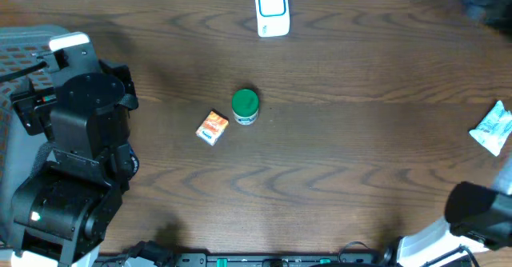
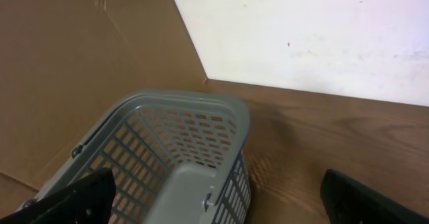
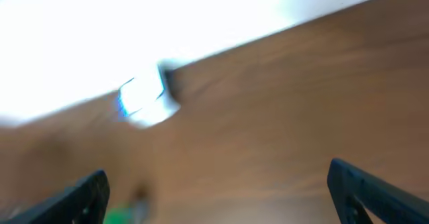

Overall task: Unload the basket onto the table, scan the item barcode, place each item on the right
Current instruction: 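Move the empty right gripper down over the green-capped jar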

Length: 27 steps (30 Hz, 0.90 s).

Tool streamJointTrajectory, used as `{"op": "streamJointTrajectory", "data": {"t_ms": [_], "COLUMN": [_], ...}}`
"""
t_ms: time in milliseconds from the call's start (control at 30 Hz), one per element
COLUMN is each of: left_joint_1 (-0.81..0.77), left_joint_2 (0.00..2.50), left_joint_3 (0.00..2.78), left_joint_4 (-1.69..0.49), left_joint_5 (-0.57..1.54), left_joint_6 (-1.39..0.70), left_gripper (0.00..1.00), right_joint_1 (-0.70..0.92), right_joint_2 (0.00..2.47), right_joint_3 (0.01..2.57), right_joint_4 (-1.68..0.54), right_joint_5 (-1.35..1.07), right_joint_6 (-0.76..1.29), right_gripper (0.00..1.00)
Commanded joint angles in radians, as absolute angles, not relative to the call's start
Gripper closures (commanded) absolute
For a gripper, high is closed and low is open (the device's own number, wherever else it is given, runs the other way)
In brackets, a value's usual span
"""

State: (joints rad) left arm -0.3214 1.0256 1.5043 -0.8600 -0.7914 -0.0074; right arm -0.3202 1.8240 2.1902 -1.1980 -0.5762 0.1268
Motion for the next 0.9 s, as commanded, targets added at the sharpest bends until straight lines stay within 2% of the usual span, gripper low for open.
{"op": "streamJointTrajectory", "data": {"t_ms": [0, 100, 167, 233, 300, 367, 433, 567, 733, 867], "left_joint_1": [-0.317, -0.317, -0.317, -0.317, -0.317, -0.317, -0.317, -0.317, -0.317, -0.317], "left_joint_2": [1.025, 1.025, 1.025, 1.025, 1.025, 1.025, 1.025, 1.025, 1.025, 1.025], "left_joint_3": [1.509, 1.509, 1.509, 1.509, 1.509, 1.509, 1.509, 1.509, 1.509, 1.509], "left_joint_4": [-0.860, -0.860, -0.860, -0.860, -0.860, -0.860, -0.860, -0.860, -0.860, -0.860], "left_joint_5": [-0.794, -0.794, -0.794, -0.794, -0.794, -0.794, -0.794, -0.794, -0.794, -0.794], "left_joint_6": [-0.020, -0.020, -0.020, -0.020, -0.020, -0.020, -0.020, -0.020, -0.020, -0.020], "left_gripper": [0.02, 0.02, 0.02, 0.02, 0.02, 0.02, 0.02, 0.02, 0.02, 0.02], "right_joint_1": [-0.146, 0.049, 0.157, 0.256, 0.345, 0.424, 0.495, 0.586, 0.625, 0.637], "right_joint_2": [1.873, 1.910, 1.938, 1.967, 1.996, 2.032, 2.074, 2.158, 2.246, 2.297], "right_joint_3": [2.153, 2.142, 2.142, 2.142, 2.142, 2.142, 2.142, 2.142, 2.142, 2.142], "right_joint_4": [-1.224, -1.221, -1.208, -1.230, -1.313, -1.391, -1.372, -1.248, -1.206, -1.191], "right_joint_5": [-0.720, -0.715, -0.666, -0.484, -0.265, -0.200, -0.211, -0.218, -0.249, -0.268], "right_joint_6": [0.122, 0.121, 0.233, 0.492, 0.833, 1.155, 1.325, 1.468, 1.632, 1.653], "right_gripper": [0.01, 0.01, 0.01, 0.01, 0.01, 0.01, 0.01, 0.01, 0.01, 0.01]}}
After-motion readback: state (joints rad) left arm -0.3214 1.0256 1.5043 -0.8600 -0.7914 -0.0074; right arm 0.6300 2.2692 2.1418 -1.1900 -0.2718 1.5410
